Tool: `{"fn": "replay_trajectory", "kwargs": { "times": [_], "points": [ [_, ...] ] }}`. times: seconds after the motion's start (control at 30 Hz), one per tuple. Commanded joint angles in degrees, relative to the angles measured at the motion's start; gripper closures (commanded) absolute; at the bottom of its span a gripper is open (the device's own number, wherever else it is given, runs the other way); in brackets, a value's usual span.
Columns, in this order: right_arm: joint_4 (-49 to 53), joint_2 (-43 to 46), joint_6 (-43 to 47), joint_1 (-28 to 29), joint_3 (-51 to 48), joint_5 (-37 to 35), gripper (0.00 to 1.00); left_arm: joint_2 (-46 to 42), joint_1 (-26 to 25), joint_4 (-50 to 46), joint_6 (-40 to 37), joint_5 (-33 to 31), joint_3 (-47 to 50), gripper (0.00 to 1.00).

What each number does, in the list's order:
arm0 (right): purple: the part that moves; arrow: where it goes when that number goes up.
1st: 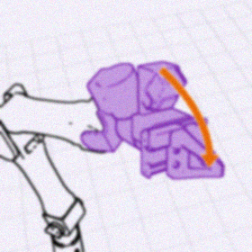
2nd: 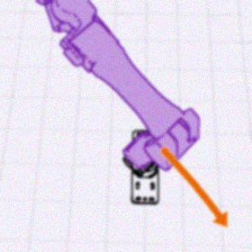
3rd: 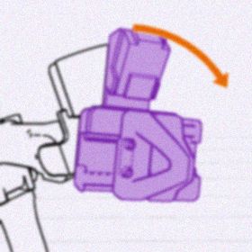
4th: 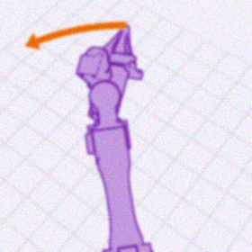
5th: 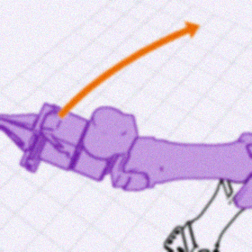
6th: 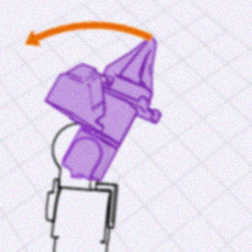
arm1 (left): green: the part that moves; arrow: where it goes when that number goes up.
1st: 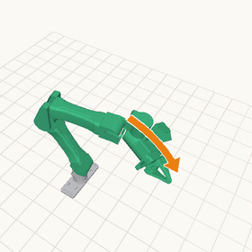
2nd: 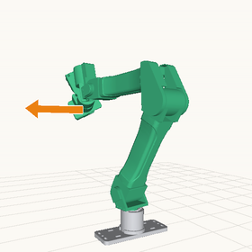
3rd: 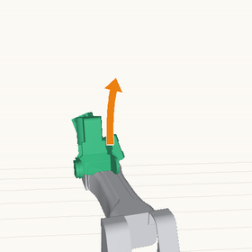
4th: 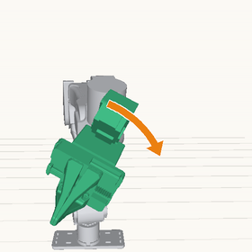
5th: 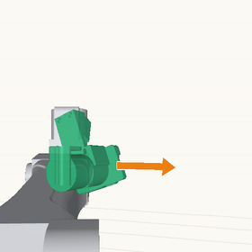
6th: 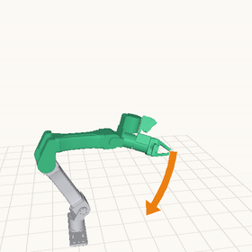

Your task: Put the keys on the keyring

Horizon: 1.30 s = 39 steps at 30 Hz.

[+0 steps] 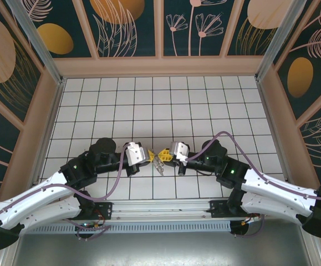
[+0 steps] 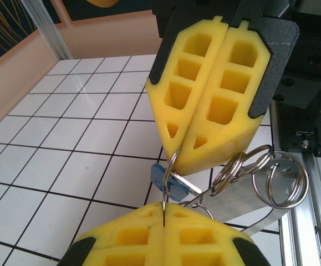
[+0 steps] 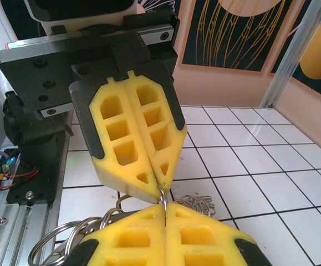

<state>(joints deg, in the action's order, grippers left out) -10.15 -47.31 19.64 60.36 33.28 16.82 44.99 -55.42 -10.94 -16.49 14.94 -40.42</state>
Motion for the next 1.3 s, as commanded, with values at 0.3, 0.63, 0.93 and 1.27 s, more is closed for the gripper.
{"fn": "replay_trajectory", "kwargs": {
  "times": [0.3,0.63,0.93,1.27],
  "points": [
    [-1.71,-0.27,1.03,0.29,0.29,1.03,1.00,-0.52,-0.20,1.45,-0.92,0.41,-2.10,1.00],
    [-2.94,1.58,0.93,0.29,-0.58,-0.91,1.00,-0.52,-0.17,1.36,-0.97,0.50,-2.03,1.00],
    [-2.86,0.83,0.90,0.29,-0.32,-0.17,1.00,-0.51,-0.22,1.45,-0.96,0.45,-2.11,1.00],
    [-3.29,-0.47,0.86,0.29,-0.14,0.14,1.00,-0.59,-0.18,1.44,-0.83,0.62,-2.11,1.00]
  ]
}}
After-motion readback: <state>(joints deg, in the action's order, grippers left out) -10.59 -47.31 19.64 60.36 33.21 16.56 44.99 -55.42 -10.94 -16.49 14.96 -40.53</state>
